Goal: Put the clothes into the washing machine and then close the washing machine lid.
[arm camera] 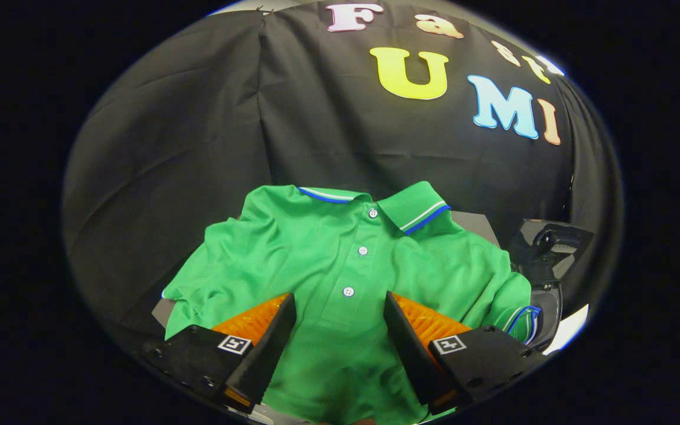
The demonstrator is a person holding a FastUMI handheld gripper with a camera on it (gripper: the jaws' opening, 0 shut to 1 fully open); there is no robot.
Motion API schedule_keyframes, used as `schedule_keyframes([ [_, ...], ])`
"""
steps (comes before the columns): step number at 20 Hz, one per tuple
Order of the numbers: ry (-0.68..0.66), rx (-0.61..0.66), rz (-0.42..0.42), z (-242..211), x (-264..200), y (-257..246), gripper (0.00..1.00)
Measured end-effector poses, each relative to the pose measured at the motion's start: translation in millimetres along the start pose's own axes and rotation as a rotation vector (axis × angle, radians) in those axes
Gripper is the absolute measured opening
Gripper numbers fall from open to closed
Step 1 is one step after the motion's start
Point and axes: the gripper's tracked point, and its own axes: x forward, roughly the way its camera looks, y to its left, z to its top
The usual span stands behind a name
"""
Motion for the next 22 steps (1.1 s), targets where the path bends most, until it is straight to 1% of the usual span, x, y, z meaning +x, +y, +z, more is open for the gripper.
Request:
schedule_keyframes([
  [3,0.006,-0.018,-0.006,-3,2,0,0.95],
  [4,0.006,-0.016,0.015,-3,3,3,0.96],
  [5,0.0,0.008,0.014,-3,3,2,0.77],
  [7,-0.005,-0.023,0.022,-1,3,1,0.41],
  [8,-0.021,-0.002,0.014,4,2,-5,0.22],
  [9,-0.01,0.035,0.025,-1,5,-4,0.04],
  [11,-0.011,0.035,0.051,-1,2,0,0.04],
  [13,-0.055,0.048,0.067,9,1,-2,0.04],
  [14,-0.09,0.06,0.07,20,-7,-4,0.01],
  [16,-0.122,0.039,0.071,33,-21,-6,0.01],
  [20,-0.177,0.067,0.113,65,-49,-8,0.01],
  [22,-0.221,0.064,0.121,84,-65,-18,0.01],
])
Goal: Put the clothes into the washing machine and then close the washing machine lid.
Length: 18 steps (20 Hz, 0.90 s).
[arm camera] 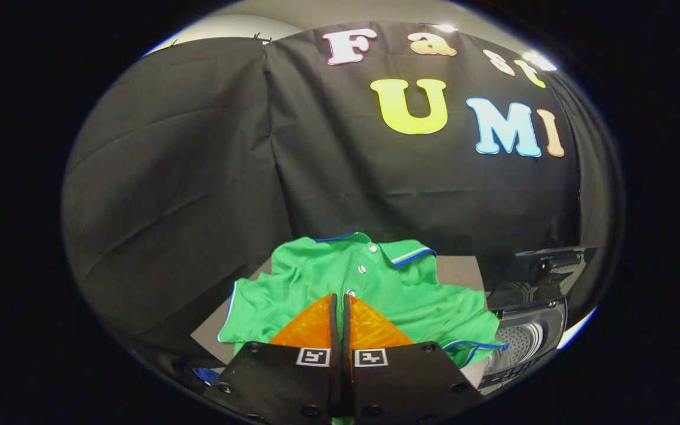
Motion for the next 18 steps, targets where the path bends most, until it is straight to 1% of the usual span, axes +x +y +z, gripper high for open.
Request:
schedule_keyframes([
  [3,-0.077,-0.007,0.016,34,-22,-6,0.01],
  [8,-0.16,-0.017,0.063,78,-64,-19,0.01],
  [11,-0.21,-0.046,0.051,97,-92,-24,0.01],
  [13,-0.229,-0.042,0.035,104,-108,-33,0.01],
  [18,-0.24,-0.005,-0.004,107,-135,-92,0.01],
])
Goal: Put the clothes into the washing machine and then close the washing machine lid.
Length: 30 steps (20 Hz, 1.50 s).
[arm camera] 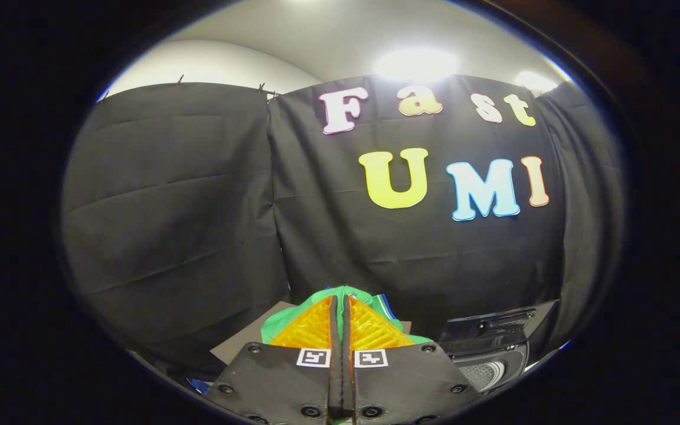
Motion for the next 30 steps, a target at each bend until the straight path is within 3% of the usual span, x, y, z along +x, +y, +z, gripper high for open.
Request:
schedule_keyframes([
  [6,-0.01,0.016,-0.105,0,-28,-100,0.01],
  [16,-0.004,0.009,-0.244,-52,-63,-232,0.01],
  [30,0.114,0.034,-0.291,-193,-10,-308,0.01],
])
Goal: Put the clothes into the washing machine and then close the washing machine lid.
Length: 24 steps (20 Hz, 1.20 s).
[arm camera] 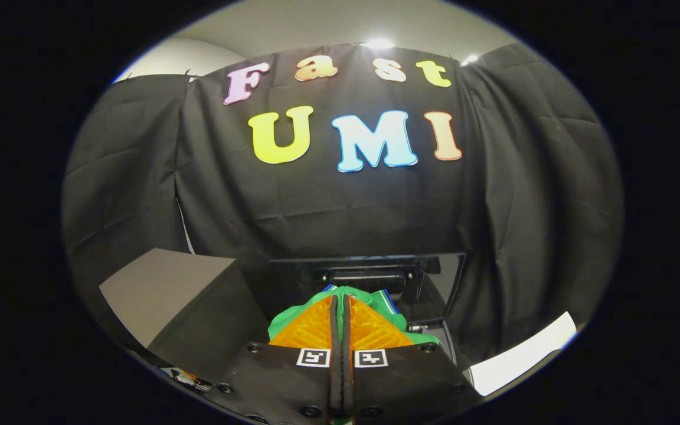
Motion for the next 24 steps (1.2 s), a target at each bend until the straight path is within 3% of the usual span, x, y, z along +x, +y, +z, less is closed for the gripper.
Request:
schedule_keyframes([
  [11,0.106,-0.009,-0.042,-103,63,-32,0.01],
  [24,0.188,0.02,-0.072,-161,97,-52,0.01],
])
